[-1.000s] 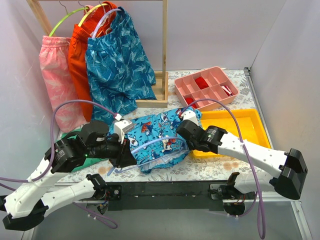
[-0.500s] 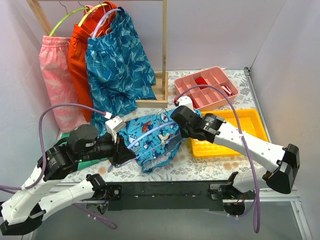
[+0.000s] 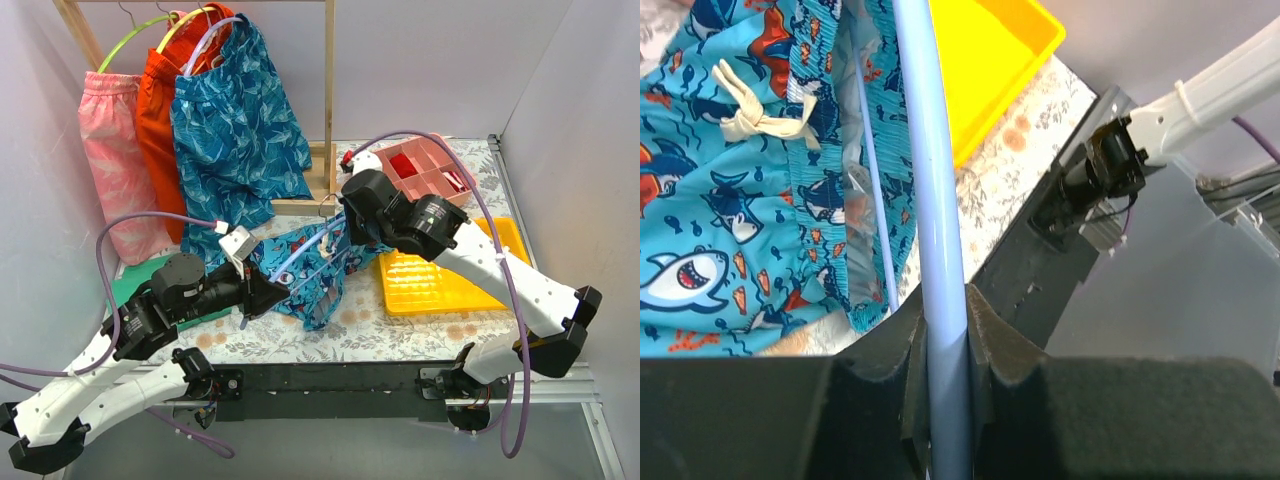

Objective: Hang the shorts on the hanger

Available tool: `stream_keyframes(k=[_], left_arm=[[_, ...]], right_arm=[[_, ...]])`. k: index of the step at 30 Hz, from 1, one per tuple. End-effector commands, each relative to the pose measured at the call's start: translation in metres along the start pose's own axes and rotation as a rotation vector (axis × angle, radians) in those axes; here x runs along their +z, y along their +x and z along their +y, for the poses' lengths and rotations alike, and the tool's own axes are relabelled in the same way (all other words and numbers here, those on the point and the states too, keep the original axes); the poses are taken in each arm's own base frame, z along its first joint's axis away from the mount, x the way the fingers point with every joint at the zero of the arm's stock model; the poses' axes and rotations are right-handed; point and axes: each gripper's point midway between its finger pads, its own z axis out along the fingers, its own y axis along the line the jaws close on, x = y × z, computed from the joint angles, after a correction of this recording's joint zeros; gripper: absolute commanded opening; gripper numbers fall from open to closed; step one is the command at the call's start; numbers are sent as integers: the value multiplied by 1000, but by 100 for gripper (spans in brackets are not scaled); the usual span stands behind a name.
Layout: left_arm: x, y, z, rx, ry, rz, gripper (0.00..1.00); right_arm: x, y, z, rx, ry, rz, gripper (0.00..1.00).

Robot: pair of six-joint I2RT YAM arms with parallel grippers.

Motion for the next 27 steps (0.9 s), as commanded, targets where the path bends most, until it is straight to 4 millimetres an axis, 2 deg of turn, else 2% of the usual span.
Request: stream_keyframes(k=[1,2,5,10,11,13,14,15,16,17,18,19,21,22,24,25,27], left_arm=[[8,-31,-16,77,95,-148,0],[7,-31,-17,79,106,-159,0],[13,-37,-19,72,125,-215,0],[22,-37,-11,24,111,-274,0],[23,-43,-11,25,112,-309,0],[30,-38,-3,6,91,-323,0],[32,-44,-3,6,98,-356,0],[37,-38,0,1,94,-350,0],[44,-33,4,-3,86,-335,0],[45,-39,2,3,101,-371,0],[51,-31,6,0,96,-359,0],[57,-26,9,0,90,-352,0],[60,-27,7,11,107,-384,0],[66,-16,13,8,90,-374,0],[68,-15,15,12,91,-403,0],[72,-4,20,7,85,-391,0],[76,-1,21,-7,97,-409,0]], right_arm=[[-20,-39,21,-1,-123,-60,1],[-24,-49,29,2,-155,-75,1],[-32,-60,51,2,-246,-71,1],[-44,-60,85,-23,-353,-69,1],[-44,-60,85,-26,-353,-67,1],[-38,-50,83,-35,-340,-46,1],[-39,-48,80,-34,-336,-55,1],[-29,-35,74,-37,-300,-29,1],[-31,-30,66,-31,-282,-31,4],[-29,-26,62,-11,-270,-33,7],[-28,-23,58,1,-259,-36,10],[-24,-7,48,7,-243,-13,17],[-22,5,44,42,-251,-5,28],[-19,18,36,56,-236,12,40],[-15,29,30,109,-224,23,51],[-14,44,23,122,-214,40,60],[-15,51,20,183,-228,32,69]])
